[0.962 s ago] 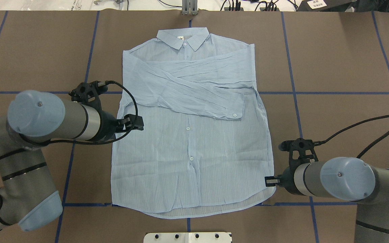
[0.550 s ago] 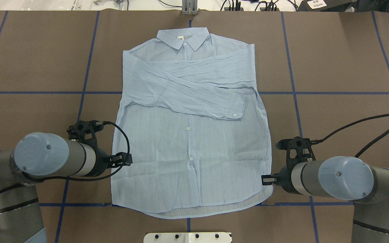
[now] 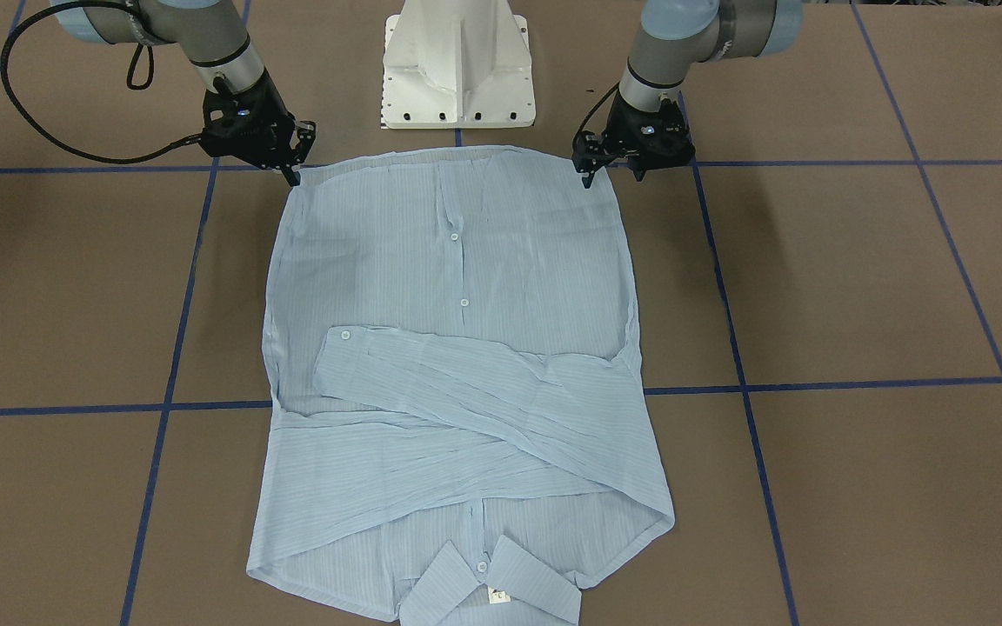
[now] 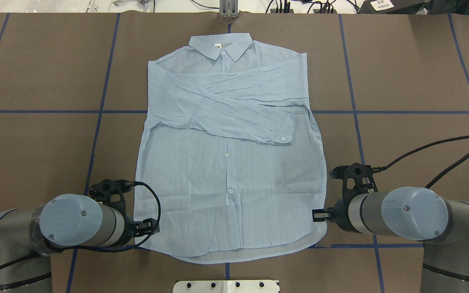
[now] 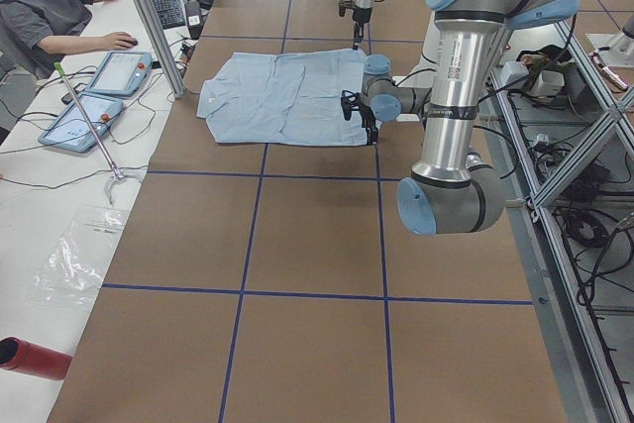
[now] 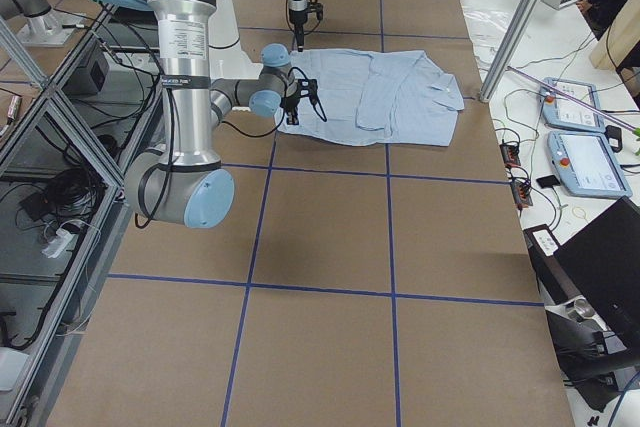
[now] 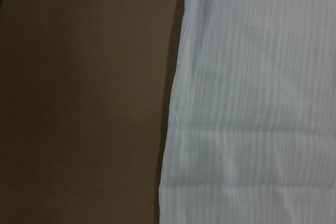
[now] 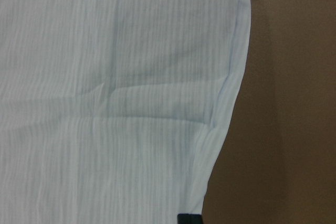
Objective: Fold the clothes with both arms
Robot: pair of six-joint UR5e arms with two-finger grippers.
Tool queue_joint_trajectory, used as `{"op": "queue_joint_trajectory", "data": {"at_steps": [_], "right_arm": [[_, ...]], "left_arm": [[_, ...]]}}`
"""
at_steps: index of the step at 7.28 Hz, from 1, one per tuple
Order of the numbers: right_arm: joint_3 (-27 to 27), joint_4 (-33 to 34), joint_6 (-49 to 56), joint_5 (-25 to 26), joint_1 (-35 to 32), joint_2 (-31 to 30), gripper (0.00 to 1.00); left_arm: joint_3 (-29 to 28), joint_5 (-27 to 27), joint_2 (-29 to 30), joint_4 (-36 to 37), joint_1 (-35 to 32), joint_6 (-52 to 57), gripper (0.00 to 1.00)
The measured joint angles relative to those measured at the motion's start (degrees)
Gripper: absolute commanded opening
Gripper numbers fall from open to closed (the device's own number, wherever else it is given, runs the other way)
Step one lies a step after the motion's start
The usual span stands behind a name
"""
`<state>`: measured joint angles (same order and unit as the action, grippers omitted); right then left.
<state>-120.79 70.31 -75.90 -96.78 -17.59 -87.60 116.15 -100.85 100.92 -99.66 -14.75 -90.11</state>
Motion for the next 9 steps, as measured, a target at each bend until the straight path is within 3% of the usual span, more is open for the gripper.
{"op": "queue_joint_trajectory", "data": {"at_steps": [9], "right_arm": [[-0.14,0.03,0.01,-0.26,-1.18,0.10,0.00]], "left_arm": [[-3.38,1.51,3.11,2.30,-0.95,0.30,0.74]]}}
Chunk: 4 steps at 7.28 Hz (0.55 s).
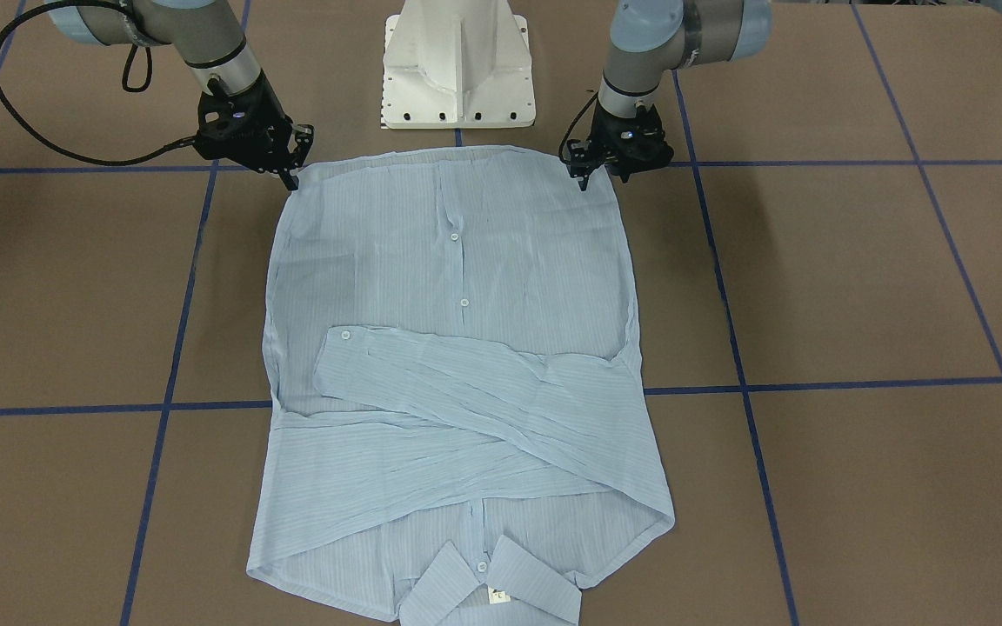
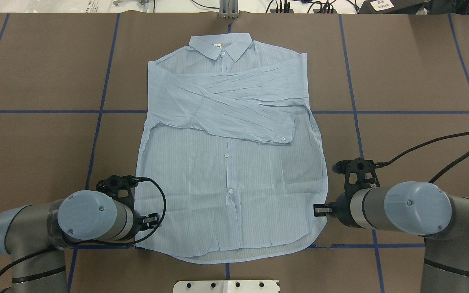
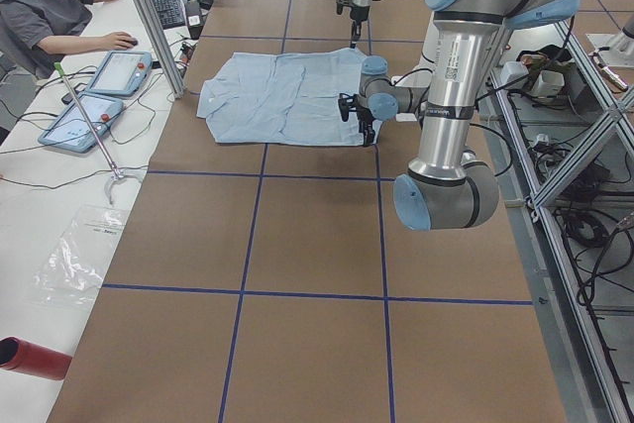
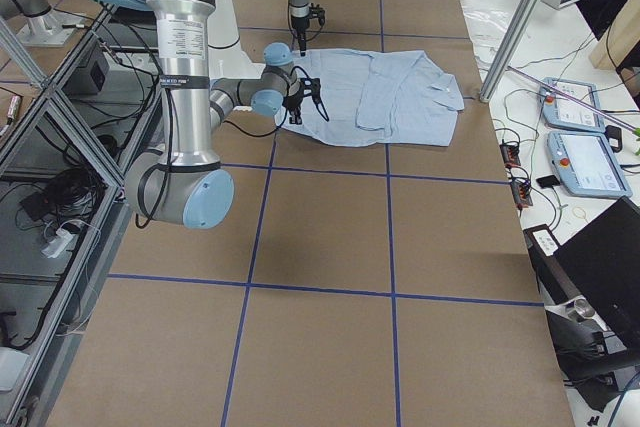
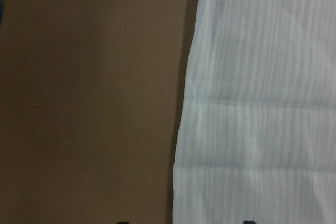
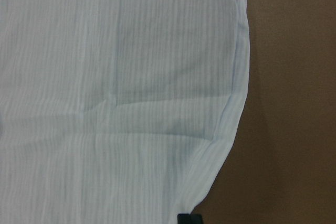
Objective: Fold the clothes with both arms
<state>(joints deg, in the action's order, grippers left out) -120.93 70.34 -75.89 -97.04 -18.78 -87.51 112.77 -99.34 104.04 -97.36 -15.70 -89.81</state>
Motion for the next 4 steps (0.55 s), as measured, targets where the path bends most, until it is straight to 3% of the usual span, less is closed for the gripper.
{"op": "queue_joint_trajectory", "data": {"at_steps": [4], "right_arm": [[-0.63,0.21,-0.01,0.01,-0.42,-0.03,0.00]], "left_arm": [[-0.14,-0.06,0.32,0.06,0.04,0.07,0.74]]}}
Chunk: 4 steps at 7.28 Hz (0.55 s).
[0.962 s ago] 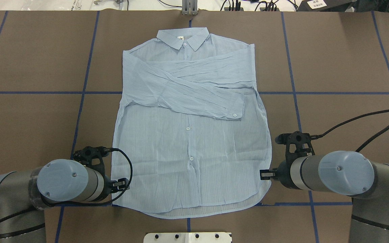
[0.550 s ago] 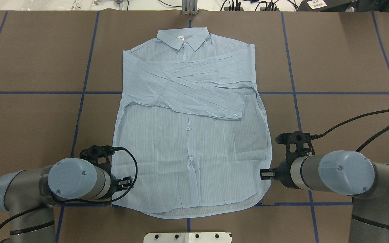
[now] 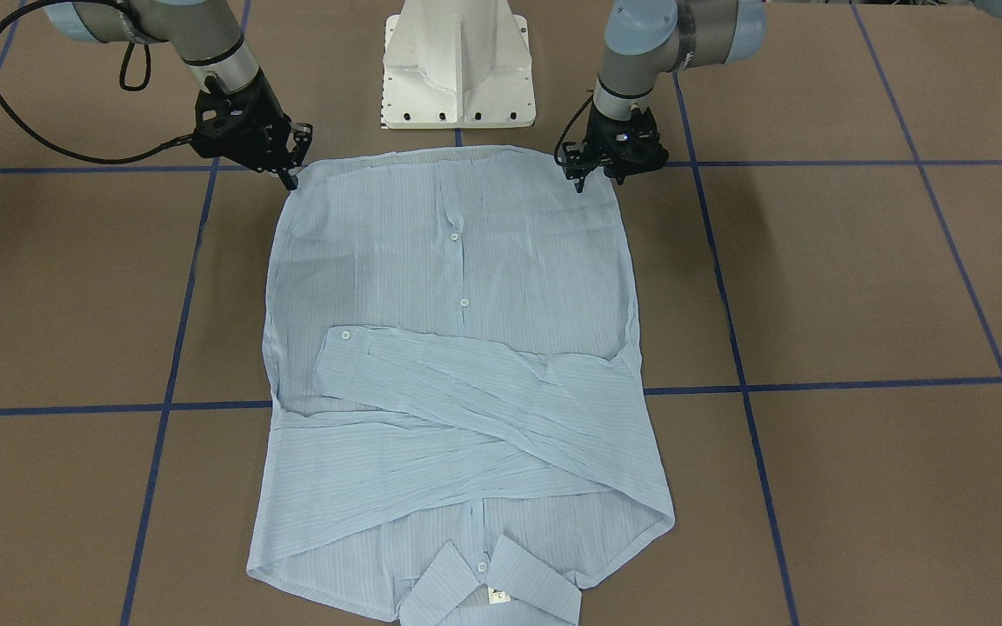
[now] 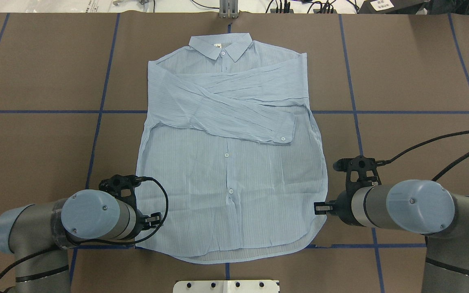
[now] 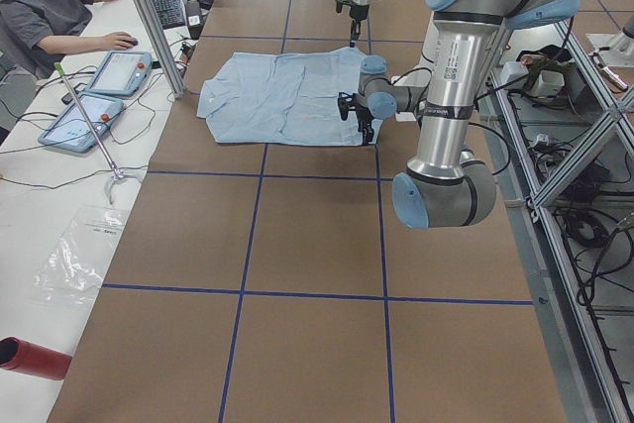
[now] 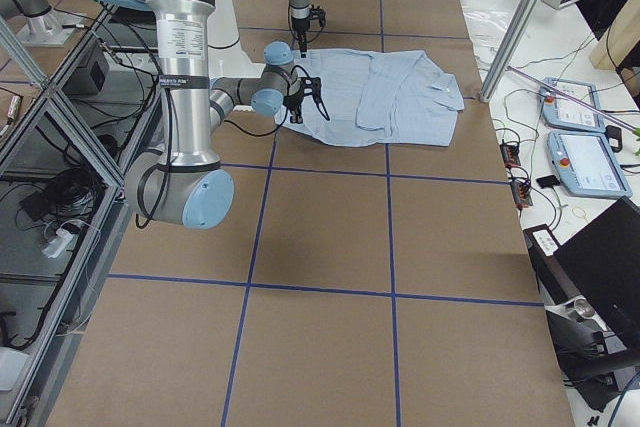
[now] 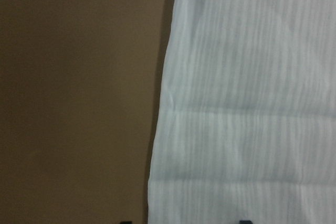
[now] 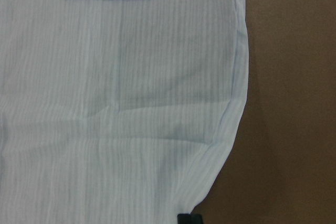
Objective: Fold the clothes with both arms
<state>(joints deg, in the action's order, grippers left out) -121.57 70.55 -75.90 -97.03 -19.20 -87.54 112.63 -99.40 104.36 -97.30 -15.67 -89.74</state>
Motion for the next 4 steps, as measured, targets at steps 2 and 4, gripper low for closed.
{"op": "queue_joint_trajectory", "data": {"at_steps": [2,4], "right_arm": [[-0.12,0.15,-0.03,0.00,-0.04,0.00,0.00],[-0.12,0.22,-0.02,0.00,-0.08,-0.06,0.00]], "left_arm": [[-0.06,0.00,-0.23,0.00,0.38,-0.05,0.72],[-0.18,0.00,-0.37,0.00,0.66,-0.19,0.71]]}}
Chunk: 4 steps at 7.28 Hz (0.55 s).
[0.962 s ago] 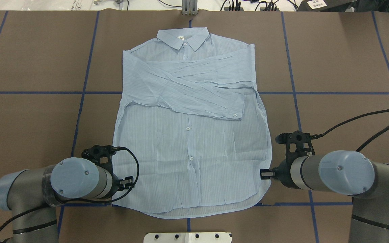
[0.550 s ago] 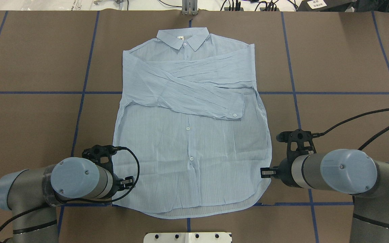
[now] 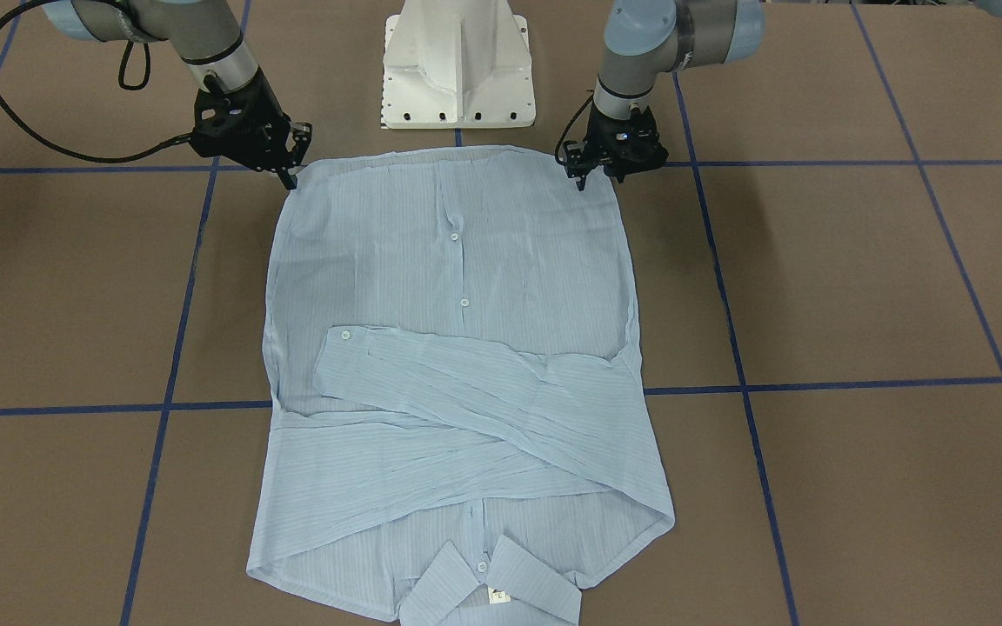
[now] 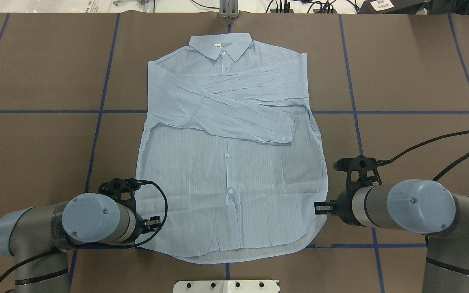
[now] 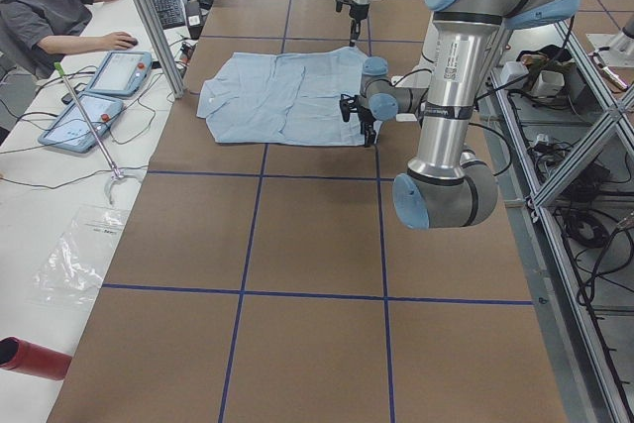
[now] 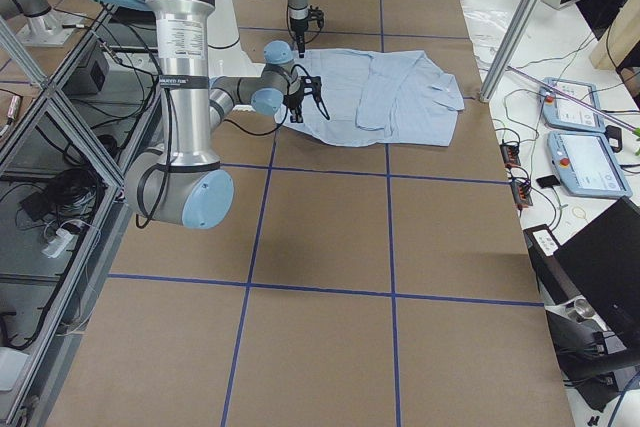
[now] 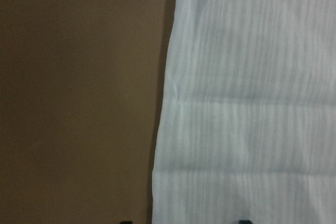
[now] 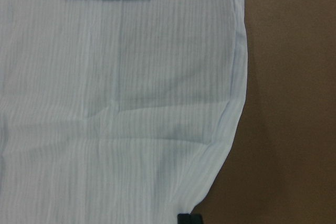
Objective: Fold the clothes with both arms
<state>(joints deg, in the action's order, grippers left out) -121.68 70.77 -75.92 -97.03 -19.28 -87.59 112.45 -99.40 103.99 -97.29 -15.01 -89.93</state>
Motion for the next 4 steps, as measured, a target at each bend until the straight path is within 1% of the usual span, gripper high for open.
{"op": "queue_joint_trajectory", "data": {"at_steps": [2,4], "right_arm": [[0.04,0.06,0.01,0.00,-0.07,-0.03,0.00],[0.04,0.07,0.00,-0.02,-0.22,-0.03,0.00]], "left_arm": [[0.01,0.00,-0.08,0.02,0.04,-0.06,0.67],[0.27,0.00,-0.19,0.08,-0.01,-0.12,0.64]]}}
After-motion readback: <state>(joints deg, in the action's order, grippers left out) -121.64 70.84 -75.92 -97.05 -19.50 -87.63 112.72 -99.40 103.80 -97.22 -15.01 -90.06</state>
